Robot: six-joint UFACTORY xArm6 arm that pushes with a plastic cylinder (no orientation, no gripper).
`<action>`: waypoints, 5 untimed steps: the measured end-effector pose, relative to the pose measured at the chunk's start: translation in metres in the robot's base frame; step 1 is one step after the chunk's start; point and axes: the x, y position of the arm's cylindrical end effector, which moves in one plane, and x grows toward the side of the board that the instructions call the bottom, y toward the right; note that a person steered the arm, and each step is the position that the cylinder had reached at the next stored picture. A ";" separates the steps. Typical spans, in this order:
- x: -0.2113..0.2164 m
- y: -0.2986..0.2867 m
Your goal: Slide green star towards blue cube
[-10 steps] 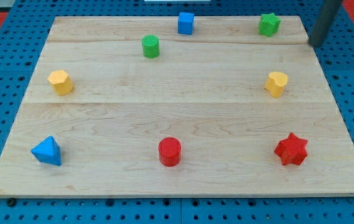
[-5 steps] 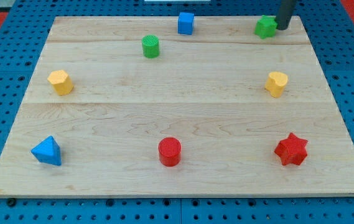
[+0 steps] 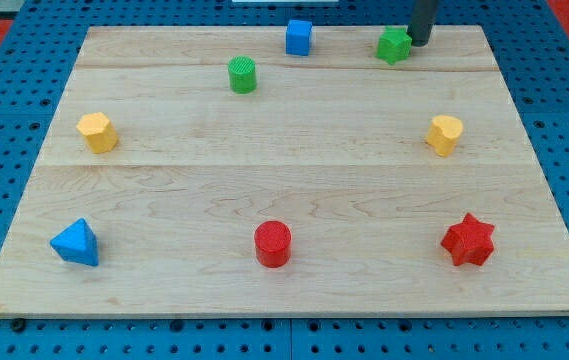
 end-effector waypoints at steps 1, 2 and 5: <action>-0.012 0.007; -0.004 -0.030; 0.047 -0.067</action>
